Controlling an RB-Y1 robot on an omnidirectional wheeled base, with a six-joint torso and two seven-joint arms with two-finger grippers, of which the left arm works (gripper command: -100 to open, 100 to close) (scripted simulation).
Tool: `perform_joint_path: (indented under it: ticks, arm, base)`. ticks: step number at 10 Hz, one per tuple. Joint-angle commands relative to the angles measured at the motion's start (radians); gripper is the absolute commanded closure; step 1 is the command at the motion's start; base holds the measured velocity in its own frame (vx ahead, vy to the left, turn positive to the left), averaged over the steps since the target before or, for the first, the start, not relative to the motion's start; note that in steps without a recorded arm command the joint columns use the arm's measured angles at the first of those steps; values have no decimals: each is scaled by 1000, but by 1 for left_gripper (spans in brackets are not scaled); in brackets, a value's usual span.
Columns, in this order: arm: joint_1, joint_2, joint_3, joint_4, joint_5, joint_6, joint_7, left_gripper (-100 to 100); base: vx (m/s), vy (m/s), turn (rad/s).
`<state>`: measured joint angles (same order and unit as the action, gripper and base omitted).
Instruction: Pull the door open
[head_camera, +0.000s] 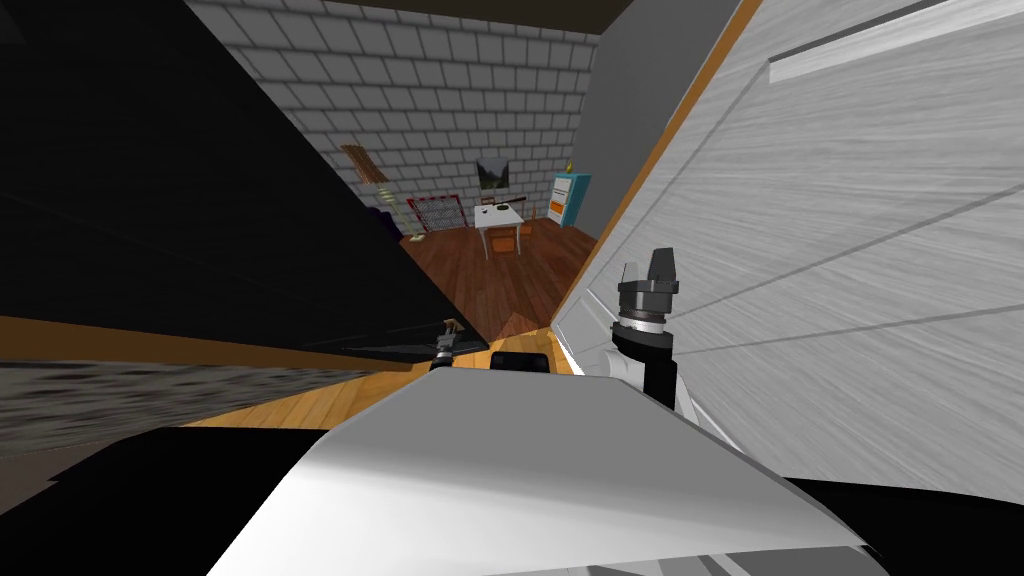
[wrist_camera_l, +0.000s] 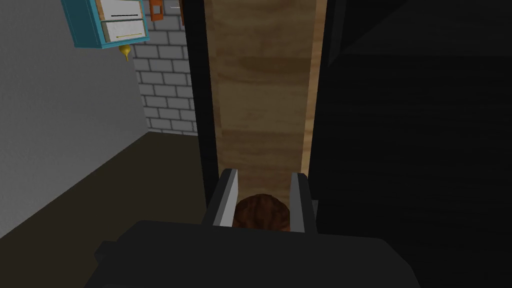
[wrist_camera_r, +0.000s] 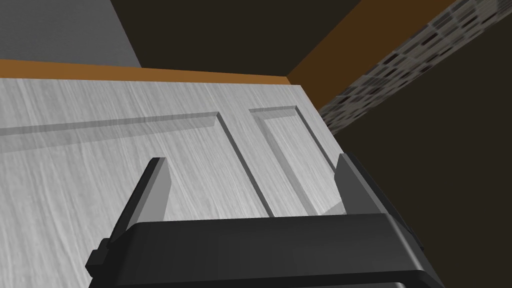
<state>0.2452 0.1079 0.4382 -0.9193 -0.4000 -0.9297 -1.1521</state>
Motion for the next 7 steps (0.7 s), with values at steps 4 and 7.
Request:
perform_joint_path:
  ticks: [4,7]
  arm:
    - [-22,21,0,-3,41,-14,82,100]
    - [-25,24,-15,-2,72,-2,165,100]
  base:
    - [-42,12,-60]
    - [-31,5,-43]
